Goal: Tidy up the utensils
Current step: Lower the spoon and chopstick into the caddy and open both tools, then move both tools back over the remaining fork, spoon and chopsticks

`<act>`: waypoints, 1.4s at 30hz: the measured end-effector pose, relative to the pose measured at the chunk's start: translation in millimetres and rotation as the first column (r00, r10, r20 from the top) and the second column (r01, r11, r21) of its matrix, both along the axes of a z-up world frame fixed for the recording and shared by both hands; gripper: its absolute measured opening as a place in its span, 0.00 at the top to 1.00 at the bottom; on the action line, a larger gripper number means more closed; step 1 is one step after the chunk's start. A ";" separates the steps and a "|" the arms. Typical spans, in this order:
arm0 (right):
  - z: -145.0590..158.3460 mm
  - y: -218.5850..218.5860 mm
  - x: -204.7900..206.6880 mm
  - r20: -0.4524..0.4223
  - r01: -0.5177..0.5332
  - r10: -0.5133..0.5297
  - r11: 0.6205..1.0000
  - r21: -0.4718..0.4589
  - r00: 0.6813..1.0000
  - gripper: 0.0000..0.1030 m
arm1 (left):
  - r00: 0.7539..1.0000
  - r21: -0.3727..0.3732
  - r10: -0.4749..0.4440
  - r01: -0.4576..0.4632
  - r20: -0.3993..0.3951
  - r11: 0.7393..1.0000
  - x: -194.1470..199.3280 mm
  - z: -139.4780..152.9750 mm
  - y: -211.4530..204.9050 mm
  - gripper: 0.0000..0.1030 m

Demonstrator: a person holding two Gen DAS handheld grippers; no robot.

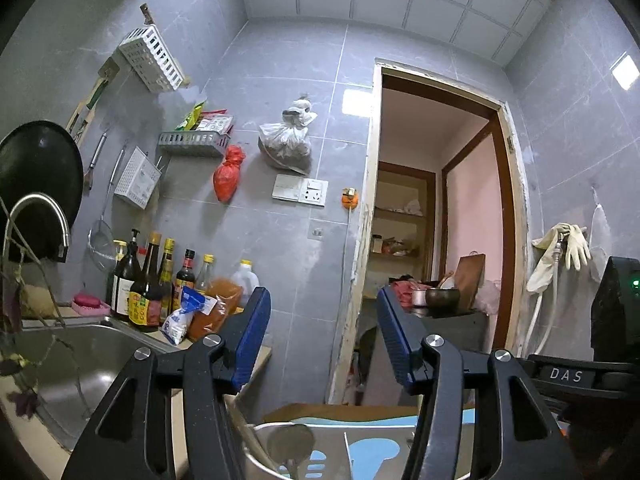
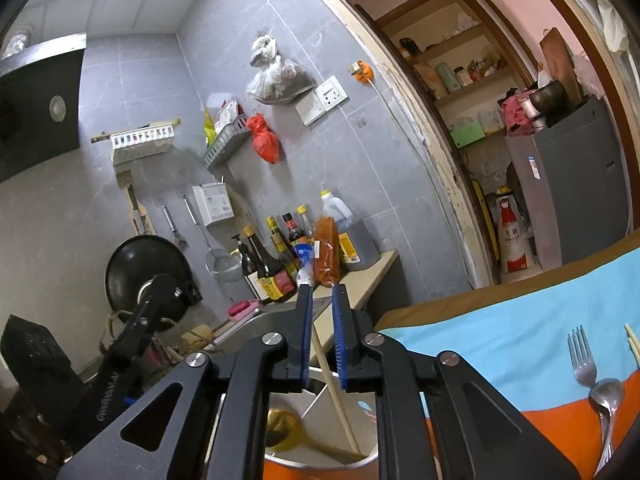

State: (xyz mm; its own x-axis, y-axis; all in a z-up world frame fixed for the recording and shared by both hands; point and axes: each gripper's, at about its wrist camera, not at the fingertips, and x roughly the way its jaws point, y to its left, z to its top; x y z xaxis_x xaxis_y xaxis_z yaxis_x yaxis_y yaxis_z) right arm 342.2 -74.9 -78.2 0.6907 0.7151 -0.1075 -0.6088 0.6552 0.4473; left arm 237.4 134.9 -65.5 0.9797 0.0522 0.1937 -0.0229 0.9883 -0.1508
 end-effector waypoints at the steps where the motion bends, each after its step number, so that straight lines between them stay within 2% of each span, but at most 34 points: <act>1: 2.2 -1.2 -1.3 0.000 0.004 -0.004 1.000 -0.001 1.000 0.79 | 1.000 -0.003 0.000 0.000 -0.007 1.000 -2.5 3.5 0.6 0.53; 4: 13.4 -9.1 -7.1 0.008 0.027 -0.027 1.000 -0.002 1.000 0.69 | 0.999 -0.025 0.001 -0.003 -0.055 1.000 -6.5 16.8 3.0 0.46; 6: 23.8 -16.7 -10.7 0.011 0.053 -0.053 0.999 -0.011 0.999 0.55 | 0.995 -0.042 -0.005 0.001 -0.103 0.999 -7.2 26.9 2.4 0.37; 7: 28.0 -19.8 -12.2 0.012 0.064 -0.064 0.998 -0.013 0.998 0.51 | 0.993 -0.043 -0.010 0.005 -0.121 0.999 -7.0 30.5 1.4 0.35; 9: 39.1 -30.2 -17.0 0.021 0.092 -0.091 0.996 -0.020 0.996 0.40 | 0.984 -0.042 -0.030 0.023 -0.174 0.999 -5.8 40.8 -3.4 0.19; 10: 43.5 -33.2 -18.7 0.025 0.103 -0.103 0.994 -0.031 0.994 0.35 | 0.981 -0.042 -0.038 0.031 -0.190 0.999 -5.2 44.0 -5.8 0.16; 12: 52.6 -44.5 -24.3 0.038 0.136 -0.134 0.989 -0.062 0.990 0.15 | 0.971 -0.045 -0.060 0.051 -0.230 0.998 -3.9 50.7 -12.8 0.04; 13: 55.2 -49.4 -26.8 0.044 0.153 -0.150 0.986 -0.073 0.988 0.12 | 0.967 -0.048 -0.068 0.058 -0.247 0.997 -3.3 53.7 -16.9 0.02; 14: 57.5 -54.5 -29.2 0.050 0.174 -0.170 0.981 -0.085 0.984 0.03 | 0.960 -0.048 -0.078 0.067 -0.270 0.997 -2.2 56.1 -22.5 0.02; 15: 60.0 -61.1 -32.2 0.057 0.200 -0.195 0.975 -0.099 0.979 0.00 | 0.955 -0.046 -0.080 0.069 -0.286 0.997 -1.1 57.3 -27.3 0.02; 23: 69.2 -122.6 -55.0 0.108 0.342 -0.326 0.916 -0.210 0.939 0.00 | 0.934 0.019 -0.071 0.083 -0.350 0.996 -6.0 51.8 -92.7 0.02; 28: 64.7 -158.6 -68.0 0.118 0.386 -0.367 0.883 -0.268 0.923 0.00 | 0.916 0.015 -0.109 0.124 -0.385 0.992 -14.4 37.4 -135.1 0.02; 30: 59.5 -172.3 -69.8 0.109 0.391 -0.376 0.876 -0.283 0.920 0.00 | 0.901 0.014 -0.105 0.122 -0.420 0.992 -15.2 28.0 -151.9 0.02; 34: 41.8 -200.6 -66.9 0.073 0.402 -0.401 0.854 -0.330 0.913 0.00 | 0.856 -0.001 -0.110 0.127 -0.506 0.992 -12.9 5.0 -179.3 0.02; 39: 14.6 -224.6 -53.9 0.008 0.391 -0.421 0.835 -0.388 0.907 0.00 | 0.813 -0.026 -0.143 0.156 -0.564 0.987 -4.4 -21.1 -204.4 0.02; 40: 4.5 -229.4 -47.4 -0.019 0.382 -0.426 0.827 -0.412 0.904 0.00 | 0.806 -0.030 -0.150 0.162 -0.573 0.986 -2.4 -26.1 -208.1 0.02; 42: -12.0 -235.1 -35.3 -0.078 0.353 -0.432 0.817 -0.455 0.898 0.00 | 0.773 -0.044 -0.160 0.169 -0.614 0.985 10.7 -38.5 -215.6 0.02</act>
